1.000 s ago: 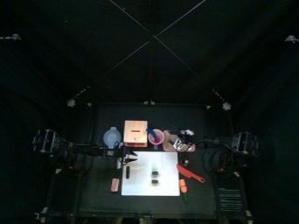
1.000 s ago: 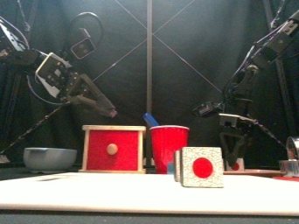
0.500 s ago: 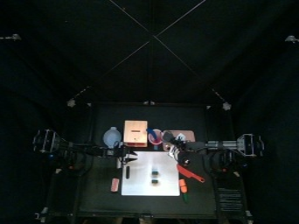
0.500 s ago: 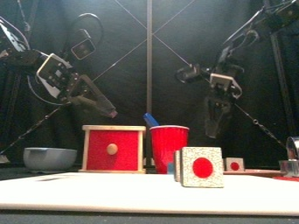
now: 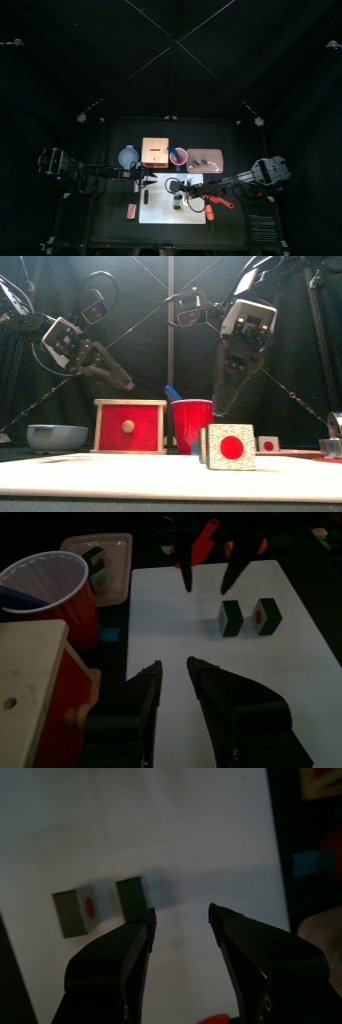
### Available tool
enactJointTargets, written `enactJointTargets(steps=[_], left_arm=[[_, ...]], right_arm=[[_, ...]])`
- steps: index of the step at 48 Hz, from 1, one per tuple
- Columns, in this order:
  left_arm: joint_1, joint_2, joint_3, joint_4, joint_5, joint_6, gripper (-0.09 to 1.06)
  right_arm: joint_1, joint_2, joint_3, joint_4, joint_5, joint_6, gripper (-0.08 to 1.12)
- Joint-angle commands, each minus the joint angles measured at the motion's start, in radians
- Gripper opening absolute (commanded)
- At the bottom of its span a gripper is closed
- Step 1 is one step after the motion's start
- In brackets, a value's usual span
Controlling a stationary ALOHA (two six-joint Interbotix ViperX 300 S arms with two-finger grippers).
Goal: Place sushi on board then cut the sushi with the knife then place the pieces on the plate
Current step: Place the 4 sushi pieces on the plate
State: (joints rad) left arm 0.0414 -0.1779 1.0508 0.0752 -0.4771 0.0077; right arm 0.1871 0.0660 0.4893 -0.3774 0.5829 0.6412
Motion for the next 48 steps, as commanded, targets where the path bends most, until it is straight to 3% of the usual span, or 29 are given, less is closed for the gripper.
enactJointTargets(steps=[1, 31, 41, 48], left_arm=[[0.005, -0.003, -0.011, 0.0, -0.005, 0.0, 0.7], [0.006, -0.003, -0.011, 0.002, 0.014, 0.0, 0.7], [0.006, -0.003, -0.009, 0.003, 0.014, 0.0, 0.7], [0.006, -0.003, -0.014, 0.003, 0.014, 0.0, 0.7]], right_arm=[[0.018, -0.006, -0.052, 0.017, 0.0, 0.0, 0.82], [0.023, 0.107, -0.075, 0.083, -0.041, -0.009, 0.8], [0.02, 0.098, -0.061, 0.077, -0.041, -0.009, 0.62], [-0.025, 0.005, -0.009, 0.071, -0.002, 0.003, 0.55]])
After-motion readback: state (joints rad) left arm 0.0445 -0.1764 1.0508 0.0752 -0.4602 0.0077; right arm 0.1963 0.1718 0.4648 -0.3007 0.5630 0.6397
